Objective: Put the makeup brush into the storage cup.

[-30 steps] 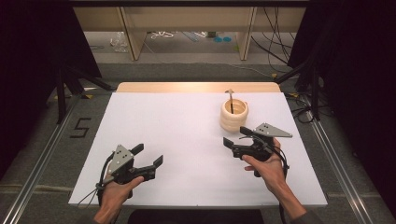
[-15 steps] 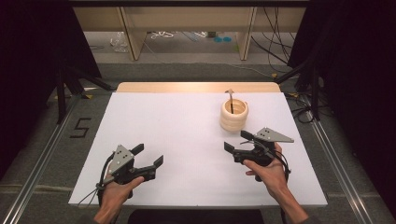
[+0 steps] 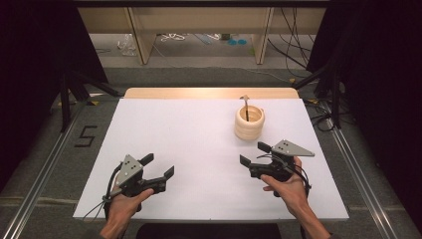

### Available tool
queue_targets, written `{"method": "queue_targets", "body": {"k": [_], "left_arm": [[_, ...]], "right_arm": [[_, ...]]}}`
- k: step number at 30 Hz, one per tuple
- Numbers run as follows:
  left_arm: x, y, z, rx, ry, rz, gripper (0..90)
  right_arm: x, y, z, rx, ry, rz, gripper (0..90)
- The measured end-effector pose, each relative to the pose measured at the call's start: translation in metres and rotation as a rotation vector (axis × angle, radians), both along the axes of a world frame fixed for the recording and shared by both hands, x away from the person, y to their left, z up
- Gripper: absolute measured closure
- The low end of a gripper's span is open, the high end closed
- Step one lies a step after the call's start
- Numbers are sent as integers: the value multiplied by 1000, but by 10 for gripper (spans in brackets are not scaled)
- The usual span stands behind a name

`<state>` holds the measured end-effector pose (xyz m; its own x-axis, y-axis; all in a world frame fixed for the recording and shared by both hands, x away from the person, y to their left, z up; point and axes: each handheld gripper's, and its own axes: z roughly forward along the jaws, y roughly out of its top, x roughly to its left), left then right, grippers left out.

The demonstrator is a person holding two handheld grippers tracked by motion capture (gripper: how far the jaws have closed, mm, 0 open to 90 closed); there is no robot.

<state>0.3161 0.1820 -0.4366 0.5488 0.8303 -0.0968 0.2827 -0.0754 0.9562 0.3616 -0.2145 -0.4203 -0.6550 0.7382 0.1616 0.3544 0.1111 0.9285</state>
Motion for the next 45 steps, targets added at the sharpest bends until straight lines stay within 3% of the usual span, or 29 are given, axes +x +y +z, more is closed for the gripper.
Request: {"method": "queue_targets", "body": {"k": [6, 20, 21, 22, 31, 45], "left_arm": [[0, -1, -1, -11, -1, -5, 160], [-1, -1, 0, 6, -6, -11, 160], [-1, -1, 0, 6, -5, -10, 160], [-1, -1, 0, 8, -3, -10, 160], [-1, -2, -1, 8, 1, -10, 160], [-1, -2, -1, 11, -7, -21, 160]], "right_arm": [[-5, -1, -2, -9, 0, -5, 161], [-17, -8, -5, -31, -12, -23, 161], [-17, -8, -7, -23, -30, -8, 161], [-19, -9, -6, -44, -23, -20, 161], [-25, -15, -7, -28, -50, -22, 161], [-32, -17, -10, -45, -32, -18, 161]]}}
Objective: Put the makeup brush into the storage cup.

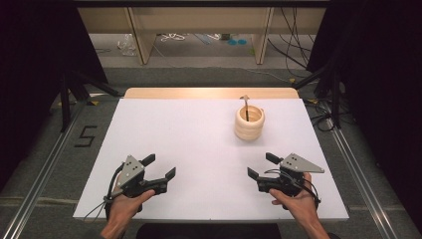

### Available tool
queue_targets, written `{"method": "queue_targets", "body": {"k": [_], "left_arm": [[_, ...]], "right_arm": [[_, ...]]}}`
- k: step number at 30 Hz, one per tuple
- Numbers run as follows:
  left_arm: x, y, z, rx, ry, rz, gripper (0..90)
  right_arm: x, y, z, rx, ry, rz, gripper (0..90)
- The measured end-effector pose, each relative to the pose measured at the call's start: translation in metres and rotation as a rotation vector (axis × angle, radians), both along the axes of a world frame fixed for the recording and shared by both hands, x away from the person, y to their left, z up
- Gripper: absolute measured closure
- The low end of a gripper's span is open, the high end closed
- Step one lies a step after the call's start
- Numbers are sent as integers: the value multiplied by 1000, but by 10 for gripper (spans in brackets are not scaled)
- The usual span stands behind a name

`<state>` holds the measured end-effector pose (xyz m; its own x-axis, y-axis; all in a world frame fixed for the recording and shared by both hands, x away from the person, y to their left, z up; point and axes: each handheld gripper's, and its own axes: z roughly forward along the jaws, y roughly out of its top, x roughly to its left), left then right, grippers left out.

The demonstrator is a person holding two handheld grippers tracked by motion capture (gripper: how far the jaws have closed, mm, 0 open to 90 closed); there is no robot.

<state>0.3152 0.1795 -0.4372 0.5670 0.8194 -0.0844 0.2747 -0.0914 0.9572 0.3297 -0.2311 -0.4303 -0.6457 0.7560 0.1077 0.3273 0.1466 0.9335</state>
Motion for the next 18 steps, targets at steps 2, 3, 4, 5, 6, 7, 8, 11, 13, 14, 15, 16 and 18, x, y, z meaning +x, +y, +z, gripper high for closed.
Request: {"method": "queue_targets", "body": {"k": [2, 3, 4, 5, 6, 7, 8, 11, 13, 14, 15, 16, 18], "left_arm": [[0, 0, 0, 0, 1, -1, 160], [0, 0, 0, -3, 0, 0, 160], [0, 0, 0, -2, -1, 0, 160], [0, 0, 0, -2, -1, 0, 160], [0, 0, 0, -3, 0, 0, 160], [0, 0, 0, -3, 0, -1, 160], [0, -1, 0, -2, 1, -1, 160], [-1, -1, 0, -4, -1, -3, 160], [-1, -1, 0, -2, -1, -3, 160], [-1, -1, 0, -2, -1, -3, 160], [-1, -1, 0, -2, -2, -4, 160], [-1, -1, 0, -2, -1, -3, 160], [-1, -1, 0, -1, -1, -3, 160]], "right_arm": [[-1, 0, 0, -4, -2, -3, 161], [-1, 1, 0, 5, -7, 2, 161], [-1, 1, 0, 5, -16, 13, 161], [-2, 1, 0, 12, -16, 12, 160], [-2, 1, 0, 5, -10, 5, 161], [-3, 1, 0, 6, -13, 5, 160], [-3, 1, 0, 7, -15, 5, 161], [-3, 0, 0, 11, -16, 2, 161], [-3, 0, 0, 8, -16, -6, 160], [-3, 0, 0, 9, -14, -3, 160], [-3, 0, 1, 13, -9, 2, 161], [-3, 0, 1, 9, -7, -7, 161], [-3, -1, 1, 11, -18, -9, 161]]}}
